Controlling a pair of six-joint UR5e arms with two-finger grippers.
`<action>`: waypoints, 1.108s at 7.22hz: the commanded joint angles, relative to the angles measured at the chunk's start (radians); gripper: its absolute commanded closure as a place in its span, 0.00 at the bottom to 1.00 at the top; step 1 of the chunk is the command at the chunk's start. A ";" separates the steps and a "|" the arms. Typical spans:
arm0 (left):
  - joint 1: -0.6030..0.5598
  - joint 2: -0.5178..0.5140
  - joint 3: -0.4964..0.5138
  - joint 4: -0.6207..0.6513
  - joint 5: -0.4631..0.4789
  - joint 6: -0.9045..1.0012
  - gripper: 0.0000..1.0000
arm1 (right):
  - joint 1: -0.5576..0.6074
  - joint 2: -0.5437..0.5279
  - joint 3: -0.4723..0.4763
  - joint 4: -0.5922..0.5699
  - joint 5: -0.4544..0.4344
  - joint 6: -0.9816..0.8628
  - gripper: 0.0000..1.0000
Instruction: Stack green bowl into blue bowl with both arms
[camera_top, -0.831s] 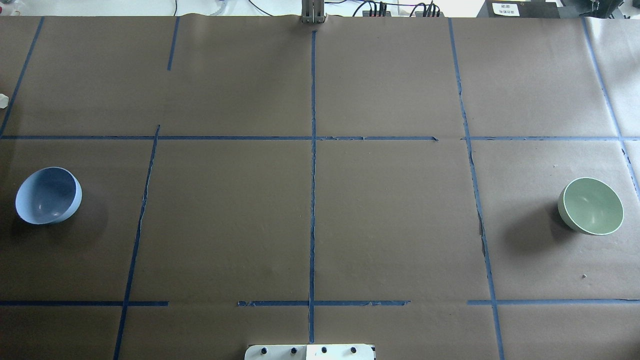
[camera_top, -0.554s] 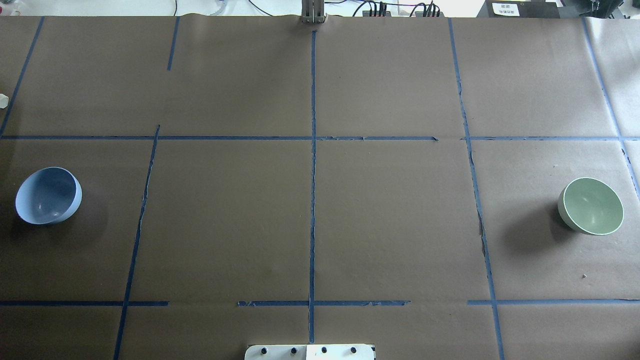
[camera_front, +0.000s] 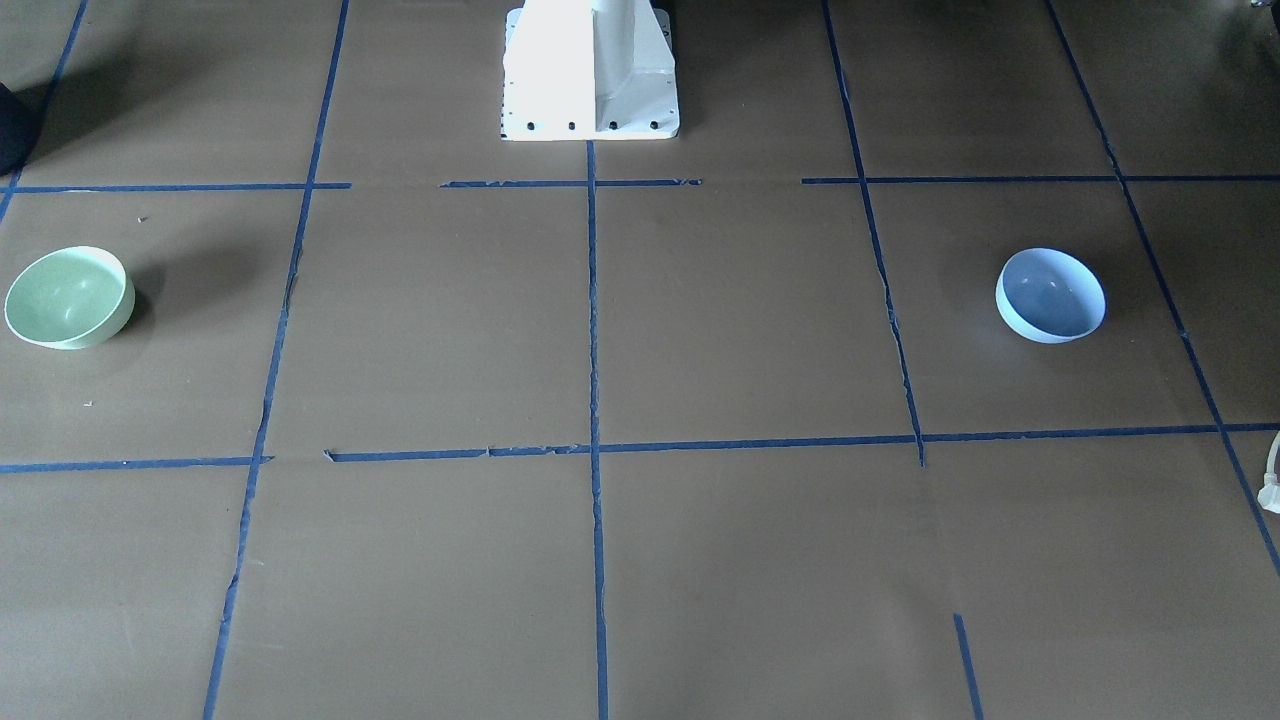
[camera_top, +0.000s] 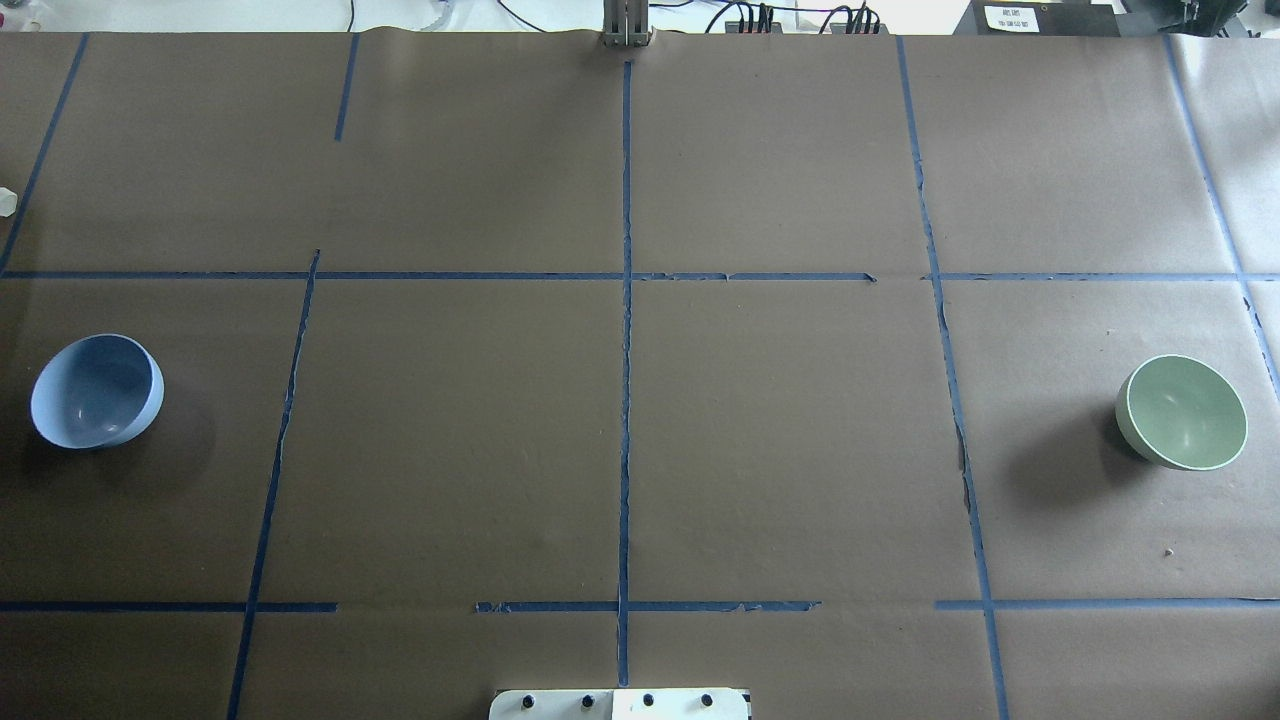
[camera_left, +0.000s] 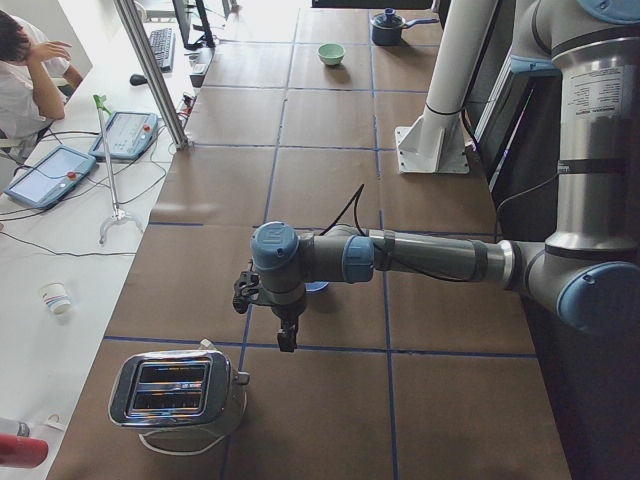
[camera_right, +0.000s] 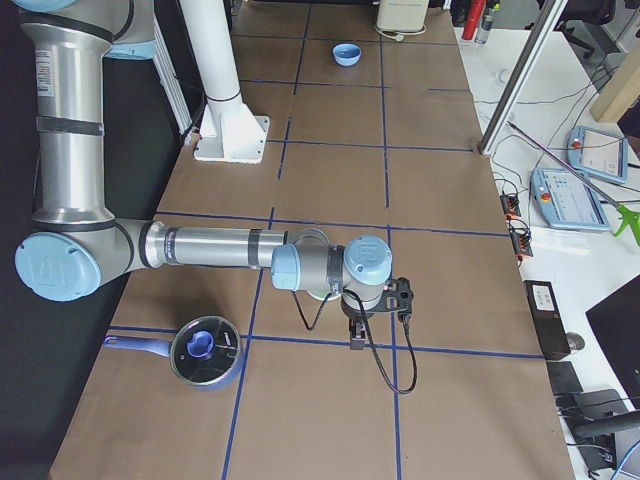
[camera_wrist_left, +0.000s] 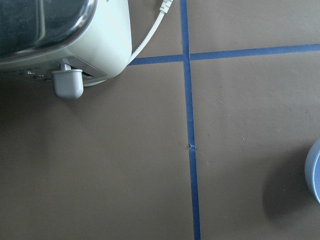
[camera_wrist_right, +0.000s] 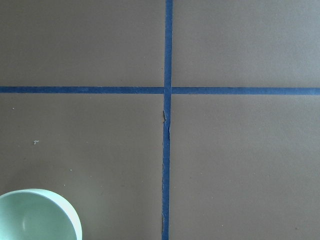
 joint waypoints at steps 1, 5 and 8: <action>-0.001 0.012 0.012 -0.003 -0.002 0.005 0.00 | -0.001 0.000 0.000 0.000 -0.002 -0.004 0.00; 0.240 0.006 0.107 -0.318 -0.002 -0.277 0.00 | -0.009 0.002 0.008 0.002 0.004 -0.002 0.00; 0.372 -0.001 0.169 -0.677 -0.010 -0.707 0.00 | -0.048 0.002 0.006 0.002 0.022 0.002 0.00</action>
